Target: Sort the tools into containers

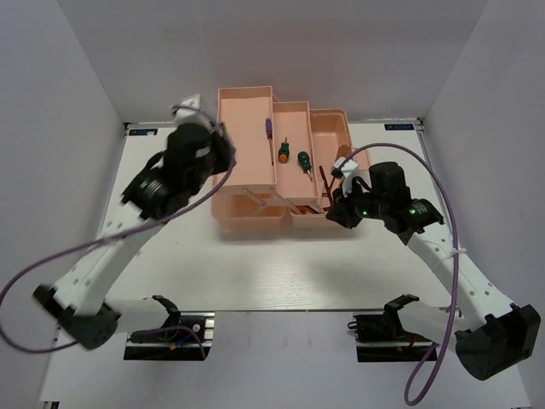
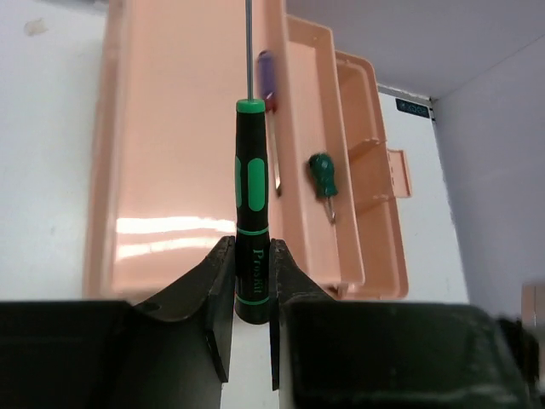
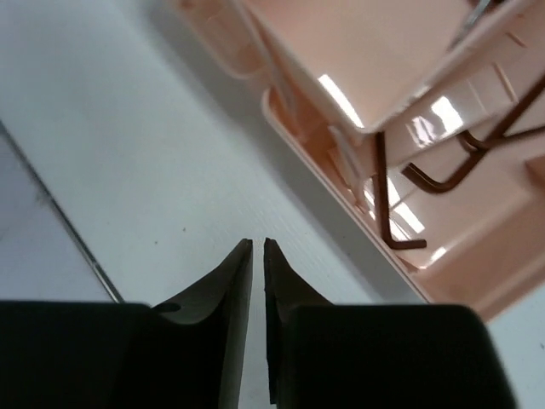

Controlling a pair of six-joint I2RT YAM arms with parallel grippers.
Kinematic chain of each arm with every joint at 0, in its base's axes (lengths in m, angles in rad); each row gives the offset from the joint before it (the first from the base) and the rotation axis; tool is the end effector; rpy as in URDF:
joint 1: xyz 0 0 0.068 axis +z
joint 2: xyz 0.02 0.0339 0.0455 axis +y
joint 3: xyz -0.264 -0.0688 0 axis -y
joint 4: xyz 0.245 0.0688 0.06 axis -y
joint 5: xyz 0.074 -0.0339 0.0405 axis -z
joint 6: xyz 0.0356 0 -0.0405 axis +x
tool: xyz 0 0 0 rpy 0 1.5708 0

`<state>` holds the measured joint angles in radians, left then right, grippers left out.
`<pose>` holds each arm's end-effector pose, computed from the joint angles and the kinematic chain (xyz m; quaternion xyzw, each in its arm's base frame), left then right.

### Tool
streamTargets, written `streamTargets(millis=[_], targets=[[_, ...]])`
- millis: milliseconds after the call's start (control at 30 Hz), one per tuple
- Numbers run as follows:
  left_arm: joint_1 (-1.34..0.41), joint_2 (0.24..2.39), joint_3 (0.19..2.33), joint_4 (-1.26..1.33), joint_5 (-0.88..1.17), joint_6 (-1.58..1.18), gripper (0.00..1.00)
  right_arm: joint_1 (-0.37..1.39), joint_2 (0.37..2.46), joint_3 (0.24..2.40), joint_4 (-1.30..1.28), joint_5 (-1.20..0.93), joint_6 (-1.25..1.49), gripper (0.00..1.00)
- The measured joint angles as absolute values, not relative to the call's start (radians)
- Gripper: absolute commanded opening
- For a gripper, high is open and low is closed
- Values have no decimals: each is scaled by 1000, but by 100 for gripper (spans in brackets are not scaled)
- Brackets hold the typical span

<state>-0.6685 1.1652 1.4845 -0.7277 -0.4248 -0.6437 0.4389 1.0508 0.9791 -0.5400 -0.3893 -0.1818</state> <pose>0.1875 -0.1294 0.4477 -0.1056 0.8184 -0.1878 0.5327 0.1980 0.1079 0.3235 -0.3508 0.8016 0.2282 0.4269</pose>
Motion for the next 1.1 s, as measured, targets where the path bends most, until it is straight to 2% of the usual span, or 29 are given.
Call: streamTargets(millis=[67, 100, 133, 233, 267, 300, 400, 433, 533, 600, 767, 833, 967, 1067, 1100], targets=[[-662, 1320, 1592, -683, -411, -582, 0, 439, 1051, 974, -556, -452, -224, 29], [-661, 1400, 1648, -672, -404, -555, 0, 439, 1051, 974, -561, -476, -242, 39], [-657, 1473, 1700, -670, -402, -533, 0, 439, 1051, 974, -569, -499, -261, 57], [-643, 1695, 1863, -684, -399, -485, 2, 439, 1051, 974, -598, -568, -324, 74], [-638, 1748, 1895, -692, -400, -475, 7, 439, 1051, 974, -606, -588, -345, 76], [-633, 1784, 1909, -700, -402, -467, 19, 439, 1051, 974, -617, -607, -368, 76], [-617, 1848, 1913, -751, -409, -448, 45, 440, 1053, 974, -650, -661, -444, 74], [-613, 1856, 1913, -763, -410, -447, 59, 441, 1054, 974, -657, -680, -470, 74], [-602, 1854, 1915, -785, -411, -435, 77, 447, 1061, 974, -677, -733, -567, 73], [-594, 1853, 1942, -796, -409, -428, 81, 457, 1082, 984, -699, -771, -651, 73], [-592, 1839, 2045, -826, -389, -410, 82, 531, 1160, 1006, -700, -819, -819, 73], [-595, 1779, 2014, -818, -380, -401, 77, 590, 1205, 1022, -683, -809, -854, 73], [-601, 1425, 1661, -755, -374, -414, 43, 718, 1305, 1056, -605, -694, -889, 69], [-604, 1049, 1368, -762, -403, -456, 45, 821, 1407, 1094, -530, -548, -897, 66], [-604, 925, 1290, -775, -420, -479, 57, 849, 1439, 1107, -511, -504, -891, 66]])
